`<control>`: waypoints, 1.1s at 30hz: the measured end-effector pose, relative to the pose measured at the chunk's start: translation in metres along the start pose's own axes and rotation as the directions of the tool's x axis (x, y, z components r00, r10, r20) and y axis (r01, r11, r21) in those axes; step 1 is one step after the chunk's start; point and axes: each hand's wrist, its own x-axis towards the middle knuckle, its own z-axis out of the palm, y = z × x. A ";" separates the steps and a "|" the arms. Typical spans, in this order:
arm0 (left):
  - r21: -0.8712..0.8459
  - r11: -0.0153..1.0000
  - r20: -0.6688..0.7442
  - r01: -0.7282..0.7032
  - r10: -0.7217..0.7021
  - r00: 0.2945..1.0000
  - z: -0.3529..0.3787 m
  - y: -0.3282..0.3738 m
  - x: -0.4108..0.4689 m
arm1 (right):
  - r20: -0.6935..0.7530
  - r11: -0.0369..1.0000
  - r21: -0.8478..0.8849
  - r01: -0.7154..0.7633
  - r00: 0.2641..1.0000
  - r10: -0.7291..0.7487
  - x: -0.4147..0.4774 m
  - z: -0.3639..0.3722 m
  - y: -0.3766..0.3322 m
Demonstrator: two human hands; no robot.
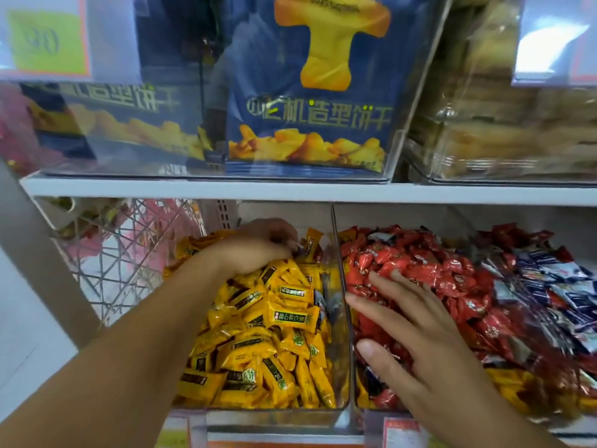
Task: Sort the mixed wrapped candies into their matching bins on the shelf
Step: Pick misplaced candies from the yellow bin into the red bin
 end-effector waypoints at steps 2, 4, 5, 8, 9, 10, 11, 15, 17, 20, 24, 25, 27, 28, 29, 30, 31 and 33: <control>-0.043 0.998 -0.051 0.054 -0.056 0.997 -0.007 -0.006 0.001 | 0.019 1.000 0.000 -0.003 1.000 0.003 0.000 -0.001 0.000; 0.008 0.997 -0.025 0.076 -0.076 0.997 -0.007 -0.012 0.003 | 0.019 1.000 0.001 -0.003 1.000 0.003 -0.001 -0.001 0.000; 0.041 0.996 -0.006 0.078 -0.078 0.997 -0.007 -0.014 0.003 | 0.015 1.000 0.001 -0.002 1.000 0.002 -0.001 0.000 0.000; 0.129 0.987 0.007 0.091 -0.093 0.996 -0.006 -0.015 0.004 | 0.010 1.000 0.010 -0.004 1.000 0.004 -0.001 0.000 0.001; 0.160 0.982 0.017 0.103 -0.107 0.994 -0.006 -0.013 0.004 | 0.009 1.000 0.013 -0.003 1.000 0.003 -0.001 0.000 0.001; 0.180 0.977 0.033 0.119 -0.127 0.991 -0.007 -0.010 0.003 | 0.011 1.000 0.013 -0.002 1.000 0.002 -0.001 0.000 0.001; 0.222 0.965 0.056 0.138 -0.154 0.986 -0.008 -0.007 0.002 | 0.013 1.000 0.014 -0.002 1.000 0.001 -0.001 0.000 0.000; 0.468 0.880 0.076 0.084 -0.135 0.988 -0.008 -0.010 0.001 | 0.011 1.000 0.009 -0.003 1.000 0.003 -0.001 0.001 0.001; 0.469 0.881 0.001 0.057 -0.065 0.998 -0.003 -0.017 0.000 | -0.001 1.000 0.013 -0.007 1.000 0.007 0.001 0.001 0.000; 0.283 0.959 -0.138 0.023 0.017 0.990 0.001 -0.027 -0.006 | 0.001 1.000 0.017 -0.005 1.000 0.005 0.000 0.001 0.000; -0.024 1.000 -0.271 0.003 -0.009 0.963 -0.001 -0.029 -0.013 | -0.016 1.000 0.007 0.009 1.000 -0.008 -0.002 0.003 0.003; -0.080 0.997 -0.285 0.008 -0.030 0.958 -0.002 -0.025 -0.016 | -0.022 1.000 0.003 0.010 1.000 -0.010 -0.002 0.004 0.003; -0.123 0.992 -0.274 0.023 -0.057 0.960 -0.005 -0.013 -0.022 | -0.034 1.000 0.000 0.012 0.999 -0.012 -0.002 0.004 0.003; -0.112 0.993 -0.267 0.026 -0.055 0.962 -0.006 -0.006 -0.025 | -0.041 1.000 0.002 0.013 0.999 -0.013 -0.002 0.005 0.003; -0.102 0.995 -0.268 0.022 -0.049 0.962 -0.008 0.001 -0.027 | -0.048 1.000 0.007 0.016 0.999 -0.016 -0.003 0.005 0.004; -0.097 0.995 -0.272 0.015 -0.041 0.961 -0.010 0.007 -0.028 | -0.060 1.000 0.015 0.021 0.998 -0.020 -0.003 0.004 0.004; -0.094 0.996 -0.273 0.009 -0.035 0.961 -0.011 0.015 -0.031 | -0.080 0.999 0.033 0.023 0.997 -0.021 -0.003 0.003 0.005; -0.117 0.993 -0.251 -0.011 -0.019 0.968 -0.009 0.033 -0.037 | -0.152 0.995 0.099 0.010 0.988 0.005 -0.004 0.000 0.006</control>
